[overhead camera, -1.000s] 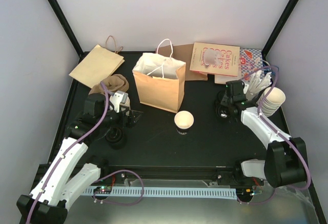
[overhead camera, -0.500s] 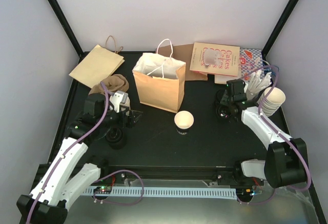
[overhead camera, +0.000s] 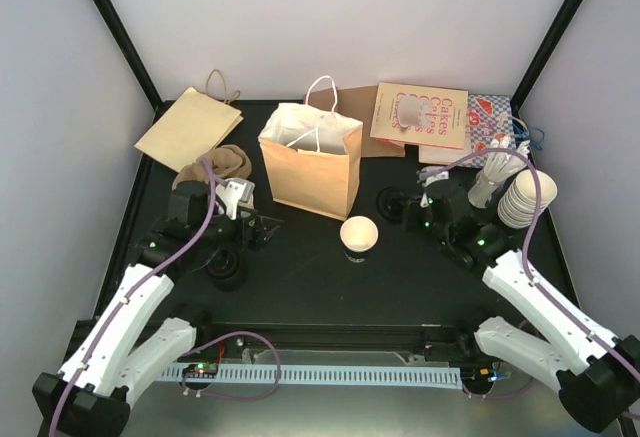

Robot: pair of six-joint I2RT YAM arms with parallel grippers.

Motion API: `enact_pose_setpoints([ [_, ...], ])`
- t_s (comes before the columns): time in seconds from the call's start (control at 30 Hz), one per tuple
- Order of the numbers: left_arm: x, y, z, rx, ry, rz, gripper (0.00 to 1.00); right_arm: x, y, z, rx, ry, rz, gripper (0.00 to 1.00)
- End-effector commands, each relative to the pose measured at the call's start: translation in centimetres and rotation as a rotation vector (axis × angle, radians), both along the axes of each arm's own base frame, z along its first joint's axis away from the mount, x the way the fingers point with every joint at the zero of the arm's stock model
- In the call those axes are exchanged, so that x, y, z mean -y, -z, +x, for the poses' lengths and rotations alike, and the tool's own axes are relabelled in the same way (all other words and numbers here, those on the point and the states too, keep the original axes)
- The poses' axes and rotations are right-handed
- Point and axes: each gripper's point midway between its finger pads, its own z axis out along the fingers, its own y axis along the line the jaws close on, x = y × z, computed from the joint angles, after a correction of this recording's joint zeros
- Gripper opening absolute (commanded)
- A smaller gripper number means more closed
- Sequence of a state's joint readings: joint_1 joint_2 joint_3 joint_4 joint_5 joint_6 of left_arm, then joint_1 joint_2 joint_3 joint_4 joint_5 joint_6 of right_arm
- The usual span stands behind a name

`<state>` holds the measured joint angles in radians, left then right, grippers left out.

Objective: Pack the takeout coffee

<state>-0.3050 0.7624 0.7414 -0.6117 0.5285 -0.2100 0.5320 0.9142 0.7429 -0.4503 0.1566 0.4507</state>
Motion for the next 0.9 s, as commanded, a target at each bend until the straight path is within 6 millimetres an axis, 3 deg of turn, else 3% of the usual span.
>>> enact_pose_setpoints([
  [0.0, 1.8, -0.5, -0.4, -0.003, 0.075, -0.036, 0.95, -2.6, 2.0, -3.2, -0.101, -0.128, -0.049, 0.01],
  [0.3, 5.7, -0.2, -0.3, -0.058, 0.082, -0.04, 0.95, -5.9, 3.8, -4.5, -0.126, -0.218, -0.211, 0.01],
  [0.87, 9.8, 1.4, 1.6, -0.134, 0.072, -0.132, 0.89, -8.5, 4.2, -3.6, -0.076, -0.246, -0.221, 0.01],
])
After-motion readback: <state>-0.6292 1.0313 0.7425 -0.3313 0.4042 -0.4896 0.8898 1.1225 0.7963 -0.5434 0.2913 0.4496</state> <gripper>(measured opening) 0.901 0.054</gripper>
